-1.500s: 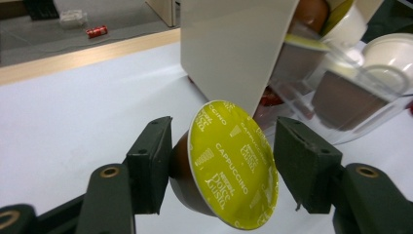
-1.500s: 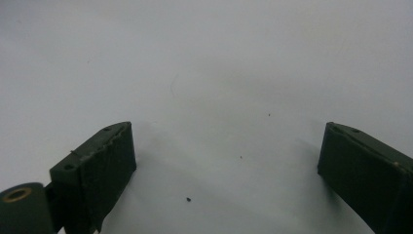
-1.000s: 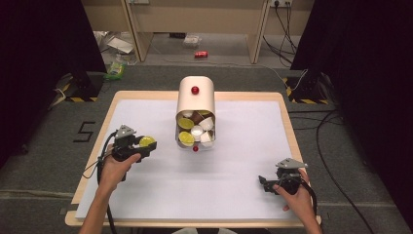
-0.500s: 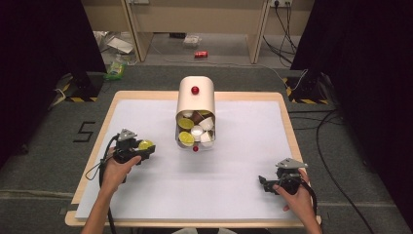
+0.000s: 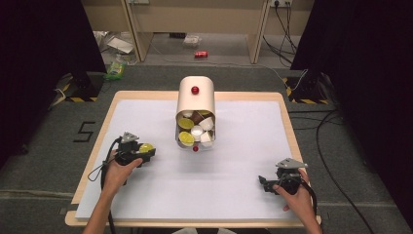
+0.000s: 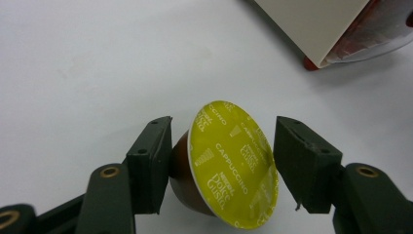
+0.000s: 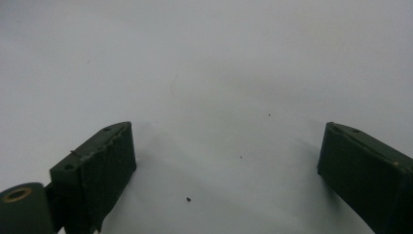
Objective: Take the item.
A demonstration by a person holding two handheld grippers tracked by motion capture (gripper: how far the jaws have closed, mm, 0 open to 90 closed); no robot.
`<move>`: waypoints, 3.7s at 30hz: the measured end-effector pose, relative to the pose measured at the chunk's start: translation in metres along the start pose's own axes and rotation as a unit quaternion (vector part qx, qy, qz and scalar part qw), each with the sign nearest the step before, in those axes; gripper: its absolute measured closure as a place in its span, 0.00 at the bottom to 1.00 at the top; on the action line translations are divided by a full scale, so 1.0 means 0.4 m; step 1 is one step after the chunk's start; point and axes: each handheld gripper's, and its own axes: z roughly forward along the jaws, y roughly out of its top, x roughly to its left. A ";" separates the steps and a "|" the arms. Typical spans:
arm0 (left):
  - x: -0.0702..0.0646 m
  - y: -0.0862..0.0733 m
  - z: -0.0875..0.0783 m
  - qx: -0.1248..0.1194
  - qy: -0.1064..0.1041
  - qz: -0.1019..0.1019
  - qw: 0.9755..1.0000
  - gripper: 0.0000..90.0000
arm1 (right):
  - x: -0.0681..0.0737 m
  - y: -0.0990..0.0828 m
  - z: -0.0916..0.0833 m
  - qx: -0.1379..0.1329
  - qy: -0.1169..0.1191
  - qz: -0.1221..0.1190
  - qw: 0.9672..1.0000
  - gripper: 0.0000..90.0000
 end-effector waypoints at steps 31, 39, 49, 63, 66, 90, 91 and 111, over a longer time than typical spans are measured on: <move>-0.006 -0.017 0.004 0.004 0.011 -0.026 1.000 0.17 | 0.000 0.000 0.000 0.000 0.000 0.000 1.000 0.08; -0.020 -0.033 -0.040 -0.005 0.019 -0.021 1.000 0.17 | 0.000 0.000 0.000 0.000 0.000 0.000 1.000 0.08; -0.032 -0.053 -0.063 -0.003 0.021 -0.011 1.000 0.17 | 0.000 0.000 0.000 0.000 0.000 0.000 1.000 0.08; -0.067 -0.094 -0.090 -0.006 0.018 0.007 1.000 0.17 | 0.000 0.000 0.000 0.000 0.000 0.000 1.000 0.08; -0.073 -0.109 -0.090 -0.008 0.013 0.009 1.000 0.17 | 0.000 0.000 0.000 0.000 0.000 0.000 1.000 0.08; -0.116 -0.184 -0.094 -0.006 0.008 0.026 1.000 0.17 | 0.000 0.000 0.000 0.000 0.000 0.000 1.000 0.08; -0.117 -0.187 -0.093 -0.006 0.007 0.026 1.000 0.17 | 0.000 0.000 0.000 0.000 0.000 0.000 1.000 0.08; -0.154 -0.206 -0.104 0.013 0.015 0.062 0.998 0.18 | 0.000 0.000 0.000 0.000 0.000 0.000 1.000 0.08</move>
